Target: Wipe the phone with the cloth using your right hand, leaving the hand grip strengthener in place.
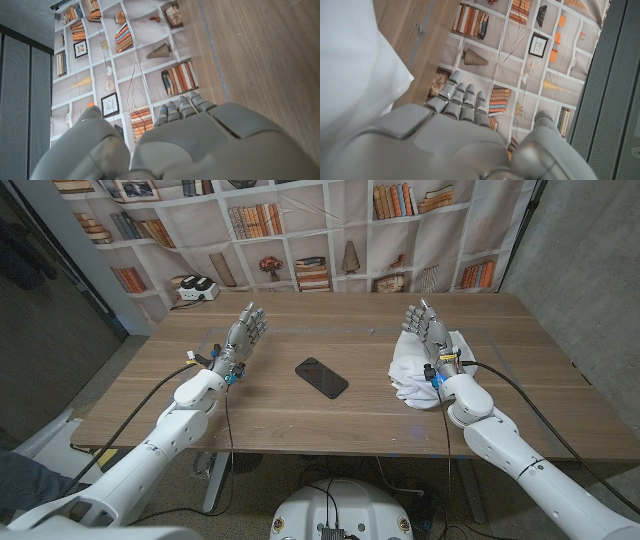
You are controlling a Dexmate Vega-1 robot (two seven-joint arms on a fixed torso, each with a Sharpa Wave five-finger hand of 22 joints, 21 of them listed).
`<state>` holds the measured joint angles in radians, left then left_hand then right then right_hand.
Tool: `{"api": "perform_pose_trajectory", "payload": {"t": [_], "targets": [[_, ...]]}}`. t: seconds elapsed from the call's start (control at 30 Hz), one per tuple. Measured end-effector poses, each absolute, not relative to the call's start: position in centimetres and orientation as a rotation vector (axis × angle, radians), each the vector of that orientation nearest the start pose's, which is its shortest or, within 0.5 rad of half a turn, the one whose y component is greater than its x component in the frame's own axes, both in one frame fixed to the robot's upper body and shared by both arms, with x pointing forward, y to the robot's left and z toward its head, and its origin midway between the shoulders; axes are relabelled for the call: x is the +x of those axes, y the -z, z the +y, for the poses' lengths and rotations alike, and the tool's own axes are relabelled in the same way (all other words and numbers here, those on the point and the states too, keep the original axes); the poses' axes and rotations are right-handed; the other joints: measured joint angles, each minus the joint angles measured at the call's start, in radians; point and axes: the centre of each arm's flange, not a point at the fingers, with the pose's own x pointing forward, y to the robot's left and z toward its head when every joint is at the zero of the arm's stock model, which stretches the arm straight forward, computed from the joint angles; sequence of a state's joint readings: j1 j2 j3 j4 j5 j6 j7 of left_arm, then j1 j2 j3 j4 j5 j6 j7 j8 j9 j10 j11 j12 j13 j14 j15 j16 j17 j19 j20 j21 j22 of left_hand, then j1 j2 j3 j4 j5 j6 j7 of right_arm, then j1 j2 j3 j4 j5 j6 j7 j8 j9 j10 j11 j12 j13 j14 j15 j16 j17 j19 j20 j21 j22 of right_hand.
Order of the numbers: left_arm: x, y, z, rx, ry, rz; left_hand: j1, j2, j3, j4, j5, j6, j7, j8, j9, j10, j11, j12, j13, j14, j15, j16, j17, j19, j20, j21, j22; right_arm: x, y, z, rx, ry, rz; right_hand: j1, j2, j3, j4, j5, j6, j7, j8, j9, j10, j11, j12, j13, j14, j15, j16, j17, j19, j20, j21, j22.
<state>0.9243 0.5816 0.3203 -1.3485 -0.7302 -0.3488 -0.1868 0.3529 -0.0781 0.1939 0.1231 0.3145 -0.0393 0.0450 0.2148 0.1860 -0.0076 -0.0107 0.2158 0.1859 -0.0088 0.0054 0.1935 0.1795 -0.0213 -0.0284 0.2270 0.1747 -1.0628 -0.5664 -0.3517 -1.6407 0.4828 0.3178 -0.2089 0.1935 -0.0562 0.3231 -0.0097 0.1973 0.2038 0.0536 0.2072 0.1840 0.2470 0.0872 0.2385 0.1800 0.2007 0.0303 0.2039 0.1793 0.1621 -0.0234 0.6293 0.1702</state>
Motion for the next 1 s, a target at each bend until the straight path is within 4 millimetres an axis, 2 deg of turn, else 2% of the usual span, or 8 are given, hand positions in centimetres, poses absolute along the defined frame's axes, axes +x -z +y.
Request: {"api": "perform_pose_trajectory", "payload": {"t": [0.23,0.37,1.0], "targets": [[62.7,3.7,31.4,-0.019,0.32,-0.641,0.003,0.003,0.001,-0.005,0.0,0.007,0.003,0.0,0.0,0.006,0.002,0.0,0.0,0.005,0.005,0.0,0.0,0.011,0.0,0.0,0.0,57.2,3.8,-25.7,-0.07,-0.105,-0.739,0.018,0.006,-0.002,-0.01,0.0,0.049,-0.02,0.008,0.0,0.025,-0.025,0.0,0.0,0.022,-0.022,0.0,0.0,0.033,-0.018,-0.006,0.0],[62.7,3.6,31.4,-0.01,0.326,-0.644,0.006,0.006,0.002,-0.006,0.0,0.007,0.003,0.0,0.0,0.006,0.002,0.0,0.0,0.009,0.001,0.0,0.0,0.011,0.0,0.0,0.0,56.5,3.9,-26.1,-0.079,-0.084,-0.756,0.025,0.01,0.0,-0.014,0.0,0.063,-0.027,0.015,0.0,0.03,-0.03,0.0,0.0,0.023,-0.023,0.0,0.0,0.036,-0.014,-0.009,0.0],[62.8,2.8,31.2,0.007,0.369,-0.663,0.013,0.013,0.0,-0.009,0.0,0.013,-0.002,0.0,0.0,0.009,0.006,0.0,0.0,0.014,0.004,0.0,0.0,0.011,0.0,0.0,0.0,53.5,4.8,-28.3,-0.192,0.035,-0.809,0.034,0.011,0.001,-0.024,0.0,0.053,-0.036,0.007,0.0,0.03,-0.03,0.0,0.0,0.027,-0.027,0.0,0.0,0.04,-0.018,-0.023,0.0]]}}
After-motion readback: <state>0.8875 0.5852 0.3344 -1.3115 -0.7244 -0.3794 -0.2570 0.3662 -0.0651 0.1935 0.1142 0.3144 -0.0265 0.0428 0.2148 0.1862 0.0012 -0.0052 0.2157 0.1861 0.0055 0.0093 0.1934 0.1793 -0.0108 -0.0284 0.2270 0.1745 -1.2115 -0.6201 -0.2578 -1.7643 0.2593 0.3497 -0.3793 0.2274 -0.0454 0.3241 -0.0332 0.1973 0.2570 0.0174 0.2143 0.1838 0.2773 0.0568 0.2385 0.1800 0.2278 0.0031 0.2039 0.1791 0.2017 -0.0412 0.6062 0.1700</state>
